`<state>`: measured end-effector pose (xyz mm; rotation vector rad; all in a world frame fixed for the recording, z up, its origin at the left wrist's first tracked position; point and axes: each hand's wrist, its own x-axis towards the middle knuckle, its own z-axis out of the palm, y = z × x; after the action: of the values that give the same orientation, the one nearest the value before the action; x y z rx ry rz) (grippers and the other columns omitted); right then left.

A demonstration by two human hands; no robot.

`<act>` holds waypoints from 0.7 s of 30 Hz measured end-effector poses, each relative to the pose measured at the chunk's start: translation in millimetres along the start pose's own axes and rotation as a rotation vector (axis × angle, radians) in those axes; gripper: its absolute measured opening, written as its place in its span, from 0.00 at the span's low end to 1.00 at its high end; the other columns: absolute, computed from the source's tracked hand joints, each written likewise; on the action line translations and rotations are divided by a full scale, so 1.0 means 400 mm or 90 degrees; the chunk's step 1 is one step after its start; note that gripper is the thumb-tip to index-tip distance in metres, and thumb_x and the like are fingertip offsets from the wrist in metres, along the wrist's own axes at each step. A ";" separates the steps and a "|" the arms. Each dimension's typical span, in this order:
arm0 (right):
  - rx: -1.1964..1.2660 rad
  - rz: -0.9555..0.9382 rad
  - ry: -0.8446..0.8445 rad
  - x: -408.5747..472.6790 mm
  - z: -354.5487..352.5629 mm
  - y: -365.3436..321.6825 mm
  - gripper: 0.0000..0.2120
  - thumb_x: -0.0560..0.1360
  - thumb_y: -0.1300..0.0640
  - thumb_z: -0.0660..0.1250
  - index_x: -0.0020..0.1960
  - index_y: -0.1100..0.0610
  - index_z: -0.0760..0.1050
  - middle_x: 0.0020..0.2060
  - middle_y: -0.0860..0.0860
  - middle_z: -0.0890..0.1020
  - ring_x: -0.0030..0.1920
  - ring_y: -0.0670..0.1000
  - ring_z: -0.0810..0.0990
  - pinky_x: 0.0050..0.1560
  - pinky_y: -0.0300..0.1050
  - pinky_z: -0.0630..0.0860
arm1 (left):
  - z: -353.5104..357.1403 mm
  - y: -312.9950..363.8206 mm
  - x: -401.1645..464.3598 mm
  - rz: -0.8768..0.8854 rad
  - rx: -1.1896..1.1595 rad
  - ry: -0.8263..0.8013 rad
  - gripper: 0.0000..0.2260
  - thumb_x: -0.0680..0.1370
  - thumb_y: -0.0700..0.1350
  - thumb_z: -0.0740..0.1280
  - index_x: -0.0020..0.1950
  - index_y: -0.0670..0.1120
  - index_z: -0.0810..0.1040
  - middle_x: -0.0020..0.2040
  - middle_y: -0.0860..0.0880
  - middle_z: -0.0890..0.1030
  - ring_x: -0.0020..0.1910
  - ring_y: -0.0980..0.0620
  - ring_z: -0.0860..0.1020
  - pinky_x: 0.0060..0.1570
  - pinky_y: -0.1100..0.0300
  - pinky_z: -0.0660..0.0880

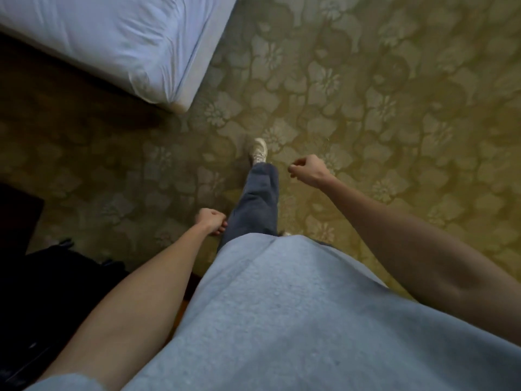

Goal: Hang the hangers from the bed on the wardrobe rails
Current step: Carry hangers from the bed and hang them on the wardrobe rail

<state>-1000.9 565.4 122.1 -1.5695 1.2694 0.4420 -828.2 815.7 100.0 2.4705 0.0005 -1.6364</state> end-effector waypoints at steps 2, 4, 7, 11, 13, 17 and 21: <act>-0.001 0.010 -0.004 0.088 -0.044 -0.090 0.11 0.76 0.53 0.67 0.50 0.59 0.84 0.44 0.53 0.85 0.45 0.52 0.83 0.51 0.48 0.80 | -0.062 0.105 0.054 -0.005 -0.015 0.003 0.11 0.82 0.40 0.63 0.41 0.40 0.81 0.36 0.46 0.81 0.29 0.52 0.76 0.25 0.64 0.73; -0.001 0.057 -0.005 0.168 -0.109 -0.179 0.11 0.77 0.53 0.66 0.48 0.59 0.84 0.42 0.53 0.85 0.43 0.51 0.82 0.48 0.46 0.79 | -0.145 0.258 0.110 0.006 -0.031 0.010 0.13 0.81 0.38 0.63 0.38 0.41 0.79 0.35 0.45 0.80 0.28 0.52 0.75 0.24 0.64 0.73; 0.008 0.121 -0.006 0.245 -0.214 -0.253 0.12 0.78 0.53 0.66 0.49 0.60 0.84 0.42 0.53 0.85 0.40 0.51 0.81 0.46 0.47 0.79 | -0.248 0.502 0.159 0.046 -0.056 0.007 0.12 0.81 0.38 0.64 0.39 0.41 0.79 0.34 0.46 0.80 0.27 0.52 0.75 0.27 0.62 0.73; 0.062 0.203 0.022 0.321 -0.340 -0.290 0.12 0.78 0.53 0.66 0.48 0.60 0.83 0.42 0.54 0.86 0.41 0.53 0.81 0.50 0.52 0.80 | -0.332 0.841 0.197 0.131 -0.056 -0.033 0.10 0.82 0.38 0.64 0.42 0.41 0.80 0.34 0.46 0.80 0.28 0.53 0.75 0.23 0.65 0.73; 0.101 0.255 0.047 0.364 -0.403 -0.299 0.12 0.78 0.54 0.66 0.47 0.62 0.83 0.41 0.55 0.86 0.40 0.54 0.81 0.50 0.53 0.81 | -0.359 1.021 0.211 0.167 -0.055 -0.057 0.08 0.82 0.39 0.64 0.45 0.41 0.80 0.35 0.47 0.80 0.28 0.54 0.75 0.20 0.68 0.71; 0.154 0.321 0.070 0.444 -0.512 -0.306 0.11 0.78 0.56 0.67 0.47 0.63 0.83 0.40 0.56 0.86 0.38 0.54 0.80 0.45 0.50 0.79 | -0.403 1.338 0.246 0.235 -0.028 -0.097 0.09 0.82 0.39 0.64 0.42 0.44 0.79 0.35 0.48 0.80 0.26 0.57 0.76 0.23 0.66 0.72; 0.175 0.363 0.067 0.556 -0.642 -0.343 0.10 0.77 0.57 0.67 0.45 0.62 0.83 0.35 0.55 0.83 0.36 0.54 0.78 0.40 0.49 0.77 | -0.460 1.612 0.303 0.265 0.002 -0.114 0.07 0.82 0.41 0.65 0.47 0.43 0.80 0.37 0.48 0.82 0.32 0.53 0.78 0.31 0.63 0.75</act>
<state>-874.3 221.6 118.6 -0.9974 1.7813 0.5159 -549.1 196.6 154.1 2.1264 -0.5035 -1.6546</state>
